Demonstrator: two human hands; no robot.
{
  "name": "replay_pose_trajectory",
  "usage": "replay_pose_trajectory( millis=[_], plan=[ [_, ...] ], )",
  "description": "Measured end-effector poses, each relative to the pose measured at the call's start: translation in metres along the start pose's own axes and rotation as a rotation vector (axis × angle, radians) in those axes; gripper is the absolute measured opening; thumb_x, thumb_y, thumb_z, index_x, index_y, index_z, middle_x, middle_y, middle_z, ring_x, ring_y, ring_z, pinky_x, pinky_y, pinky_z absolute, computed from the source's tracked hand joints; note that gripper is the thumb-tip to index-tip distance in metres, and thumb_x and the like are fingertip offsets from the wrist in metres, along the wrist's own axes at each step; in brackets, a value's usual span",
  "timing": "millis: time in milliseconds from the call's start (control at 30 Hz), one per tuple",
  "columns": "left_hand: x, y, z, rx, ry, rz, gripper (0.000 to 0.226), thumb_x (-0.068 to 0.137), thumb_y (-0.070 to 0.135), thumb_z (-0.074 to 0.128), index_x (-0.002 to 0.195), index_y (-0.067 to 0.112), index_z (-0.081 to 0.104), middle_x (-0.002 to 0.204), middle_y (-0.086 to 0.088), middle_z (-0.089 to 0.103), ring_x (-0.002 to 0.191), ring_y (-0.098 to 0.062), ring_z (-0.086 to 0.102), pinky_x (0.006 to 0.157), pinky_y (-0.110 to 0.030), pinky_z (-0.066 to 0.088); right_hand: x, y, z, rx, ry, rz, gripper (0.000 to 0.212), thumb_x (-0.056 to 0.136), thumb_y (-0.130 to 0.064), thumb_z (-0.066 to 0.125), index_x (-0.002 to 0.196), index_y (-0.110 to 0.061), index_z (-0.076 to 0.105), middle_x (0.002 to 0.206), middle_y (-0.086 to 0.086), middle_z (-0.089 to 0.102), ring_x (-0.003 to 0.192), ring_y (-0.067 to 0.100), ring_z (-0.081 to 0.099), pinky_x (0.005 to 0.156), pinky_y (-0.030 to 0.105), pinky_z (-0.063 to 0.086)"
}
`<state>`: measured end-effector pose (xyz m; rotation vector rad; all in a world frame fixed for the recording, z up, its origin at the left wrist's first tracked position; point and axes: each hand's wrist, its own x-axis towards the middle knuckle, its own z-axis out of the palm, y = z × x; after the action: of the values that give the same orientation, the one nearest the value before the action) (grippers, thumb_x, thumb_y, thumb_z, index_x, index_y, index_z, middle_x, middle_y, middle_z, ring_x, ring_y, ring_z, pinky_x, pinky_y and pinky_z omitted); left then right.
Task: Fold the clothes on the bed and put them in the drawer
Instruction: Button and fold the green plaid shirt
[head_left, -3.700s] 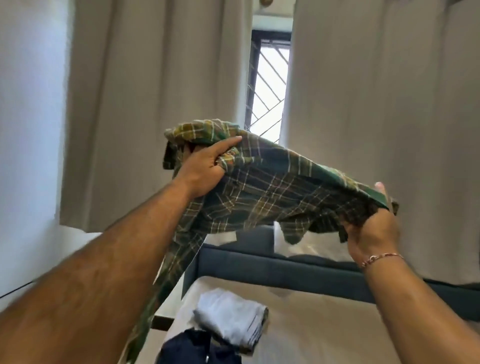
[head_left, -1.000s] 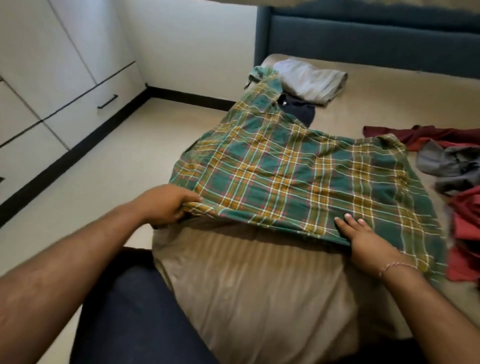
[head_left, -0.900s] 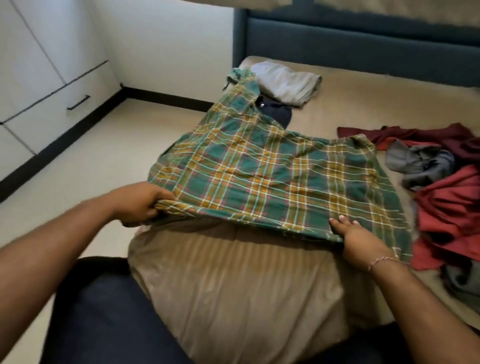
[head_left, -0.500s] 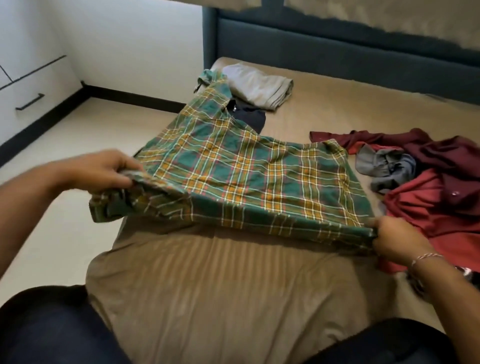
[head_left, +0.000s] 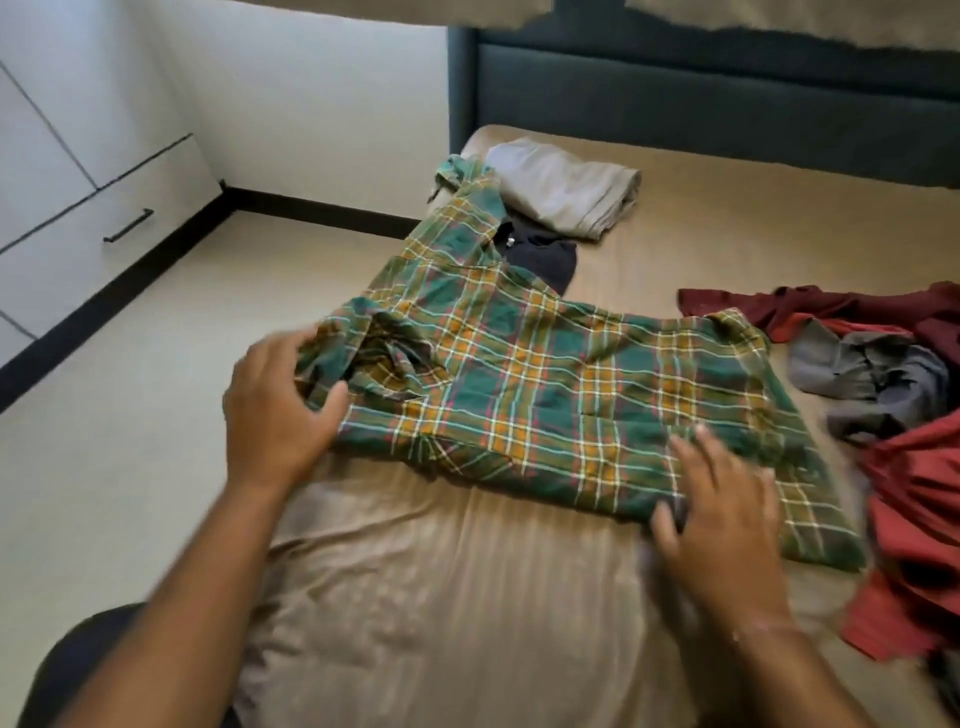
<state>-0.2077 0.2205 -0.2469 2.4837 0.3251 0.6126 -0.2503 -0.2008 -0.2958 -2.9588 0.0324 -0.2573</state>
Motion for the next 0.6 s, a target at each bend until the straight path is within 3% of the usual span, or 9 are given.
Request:
replay_pose_trajectory(
  millis=[67, 167, 267, 367, 467, 600],
  plan=[
    [-0.034, -0.031, 0.004, 0.002, 0.068, -0.102, 0.063, 0.080, 0.022, 0.084, 0.136, 0.017, 0.057, 0.134, -0.009, 0.058, 0.124, -0.031, 0.053, 0.107, -0.048, 0.044, -0.020, -0.029, 0.023, 0.007, -0.099, -0.092, 0.088, 0.082, -0.035, 0.076, 0.159, -0.026, 0.035, 0.166, 0.005, 0.029, 0.151, 0.030, 0.031, 0.123, 0.067, 0.017],
    [-0.047, -0.056, 0.019, -0.066, 0.001, -0.217, 0.067, 0.081, 0.022, 0.086, 0.139, 0.015, 0.055, 0.134, -0.008, 0.059, 0.123, -0.025, 0.054, 0.106, -0.037, 0.045, -0.025, -0.073, 0.034, 0.059, -0.108, -0.248, 0.083, 0.082, -0.033, 0.075, 0.156, -0.027, 0.039, 0.164, 0.003, 0.032, 0.151, 0.027, 0.031, 0.123, 0.066, 0.020],
    [-0.041, -0.054, 0.025, -0.113, 0.108, -0.256, 0.034, 0.086, 0.016, 0.081, 0.117, 0.013, 0.069, 0.114, -0.006, 0.067, 0.103, -0.024, 0.063, 0.087, -0.025, 0.044, -0.023, -0.126, 0.031, 0.272, -0.143, -0.334, 0.070, 0.085, -0.033, 0.070, 0.151, -0.029, 0.046, 0.159, -0.003, 0.037, 0.148, 0.021, 0.033, 0.125, 0.054, 0.026],
    [-0.043, -0.051, 0.021, -0.128, 0.231, -0.203, 0.009, 0.092, 0.015, 0.074, 0.101, 0.014, 0.076, 0.103, -0.003, 0.071, 0.093, -0.022, 0.066, 0.081, -0.030, 0.050, -0.017, -0.195, 0.030, 0.691, -0.256, -0.262, 0.054, 0.089, -0.026, 0.070, 0.141, -0.029, 0.054, 0.140, -0.011, 0.050, 0.135, 0.006, 0.044, 0.120, 0.034, 0.036],
    [-0.043, -0.045, 0.006, -0.185, 0.359, -0.083, 0.008, 0.099, 0.014, 0.068, 0.100, 0.012, 0.076, 0.101, -0.002, 0.073, 0.092, -0.016, 0.065, 0.078, -0.029, 0.052, -0.009, -0.259, 0.027, 0.899, -0.260, -0.168, 0.040, 0.090, -0.019, 0.070, 0.128, -0.028, 0.062, 0.117, -0.016, 0.061, 0.111, -0.001, 0.058, 0.102, 0.029, 0.051],
    [-0.023, -0.039, -0.018, -0.236, 0.315, -0.098, 0.015, 0.103, 0.021, 0.062, 0.097, 0.014, 0.073, 0.091, 0.006, 0.070, 0.081, -0.010, 0.061, 0.068, -0.016, 0.045, 0.006, -0.318, 0.023, 1.065, -0.504, -0.042, 0.042, 0.096, -0.025, 0.070, 0.135, -0.033, 0.057, 0.122, -0.015, 0.062, 0.108, -0.002, 0.060, 0.102, 0.026, 0.053]
  ],
)
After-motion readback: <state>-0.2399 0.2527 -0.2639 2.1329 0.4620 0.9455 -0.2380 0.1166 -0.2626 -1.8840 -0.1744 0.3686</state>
